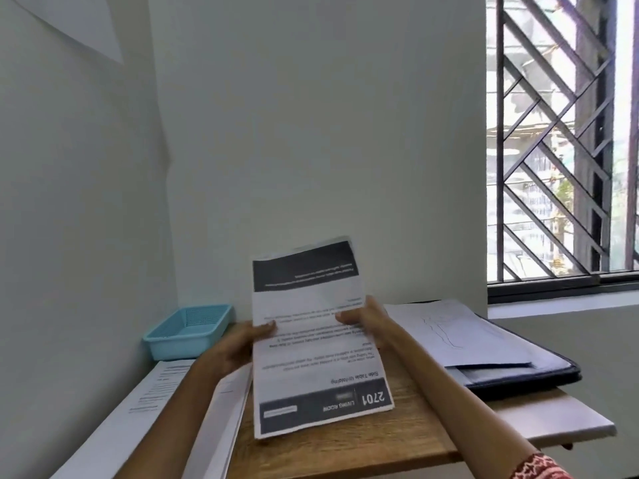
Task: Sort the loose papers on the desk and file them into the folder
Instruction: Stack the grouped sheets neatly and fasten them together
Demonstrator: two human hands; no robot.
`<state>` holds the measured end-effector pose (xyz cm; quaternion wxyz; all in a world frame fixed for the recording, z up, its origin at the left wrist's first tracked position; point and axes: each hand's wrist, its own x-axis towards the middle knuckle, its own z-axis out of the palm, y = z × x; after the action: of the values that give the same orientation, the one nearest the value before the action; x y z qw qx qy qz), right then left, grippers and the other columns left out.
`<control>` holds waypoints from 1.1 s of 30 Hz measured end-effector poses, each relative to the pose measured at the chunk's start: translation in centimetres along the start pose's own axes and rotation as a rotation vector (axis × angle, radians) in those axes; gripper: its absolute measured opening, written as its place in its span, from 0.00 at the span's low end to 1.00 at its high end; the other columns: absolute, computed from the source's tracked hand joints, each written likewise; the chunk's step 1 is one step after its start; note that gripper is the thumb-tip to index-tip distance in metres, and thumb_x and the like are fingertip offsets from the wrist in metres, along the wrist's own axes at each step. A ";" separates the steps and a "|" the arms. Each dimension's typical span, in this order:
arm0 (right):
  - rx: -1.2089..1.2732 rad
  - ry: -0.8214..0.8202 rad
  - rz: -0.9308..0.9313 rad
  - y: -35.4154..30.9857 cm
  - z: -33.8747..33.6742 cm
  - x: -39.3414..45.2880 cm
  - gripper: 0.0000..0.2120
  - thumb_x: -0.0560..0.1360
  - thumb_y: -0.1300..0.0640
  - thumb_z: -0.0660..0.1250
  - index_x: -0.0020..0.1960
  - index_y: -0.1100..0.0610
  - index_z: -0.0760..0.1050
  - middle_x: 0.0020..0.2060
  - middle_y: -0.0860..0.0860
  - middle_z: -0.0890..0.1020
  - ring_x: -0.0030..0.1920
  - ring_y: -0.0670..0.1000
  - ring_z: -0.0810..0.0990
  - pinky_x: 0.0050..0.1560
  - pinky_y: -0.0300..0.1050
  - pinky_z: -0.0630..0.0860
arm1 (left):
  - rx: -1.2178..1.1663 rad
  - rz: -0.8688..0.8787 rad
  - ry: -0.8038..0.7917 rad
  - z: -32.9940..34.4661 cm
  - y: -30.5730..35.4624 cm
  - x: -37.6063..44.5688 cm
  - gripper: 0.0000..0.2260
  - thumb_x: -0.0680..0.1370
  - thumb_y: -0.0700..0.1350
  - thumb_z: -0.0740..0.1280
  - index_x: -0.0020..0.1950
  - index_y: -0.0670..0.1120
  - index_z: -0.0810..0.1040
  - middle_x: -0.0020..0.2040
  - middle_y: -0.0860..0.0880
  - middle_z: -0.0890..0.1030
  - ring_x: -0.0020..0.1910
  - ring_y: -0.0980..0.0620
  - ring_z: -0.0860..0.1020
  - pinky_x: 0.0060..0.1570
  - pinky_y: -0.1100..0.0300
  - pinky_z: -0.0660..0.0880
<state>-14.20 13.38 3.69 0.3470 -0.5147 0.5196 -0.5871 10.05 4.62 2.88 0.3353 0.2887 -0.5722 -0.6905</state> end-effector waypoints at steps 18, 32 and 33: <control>-0.054 0.077 -0.162 1.4 2.5 -1.7 0.06 0.75 0.66 0.66 0.46 0.56 0.77 0.43 0.52 0.83 0.45 0.54 0.83 0.50 0.47 0.81 | 0.067 0.300 0.467 3.0 -2.7 1.2 0.11 0.76 0.42 0.67 0.57 0.43 0.72 0.53 0.43 0.78 0.52 0.42 0.77 0.56 0.47 0.73; 0.172 0.207 0.071 2.9 1.6 1.1 0.17 0.73 0.73 0.65 0.61 0.67 0.73 0.59 0.63 0.78 0.56 0.63 0.79 0.57 0.57 0.76 | -0.007 -0.020 0.155 -0.6 -4.0 1.4 0.08 0.77 0.40 0.64 0.55 0.40 0.76 0.42 0.42 0.84 0.39 0.46 0.83 0.38 0.56 0.81; 0.205 0.249 0.084 3.2 1.9 1.3 0.17 0.73 0.73 0.65 0.62 0.68 0.73 0.60 0.63 0.78 0.57 0.63 0.79 0.58 0.57 0.76 | -0.089 -0.009 0.150 -0.2 -4.5 1.4 0.07 0.78 0.42 0.62 0.53 0.41 0.76 0.42 0.41 0.83 0.39 0.46 0.83 0.37 0.56 0.81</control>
<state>-13.05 11.00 0.77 0.3548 -0.3777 0.5172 -0.6812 8.74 3.89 -1.65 0.3867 0.3271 -0.5127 -0.6932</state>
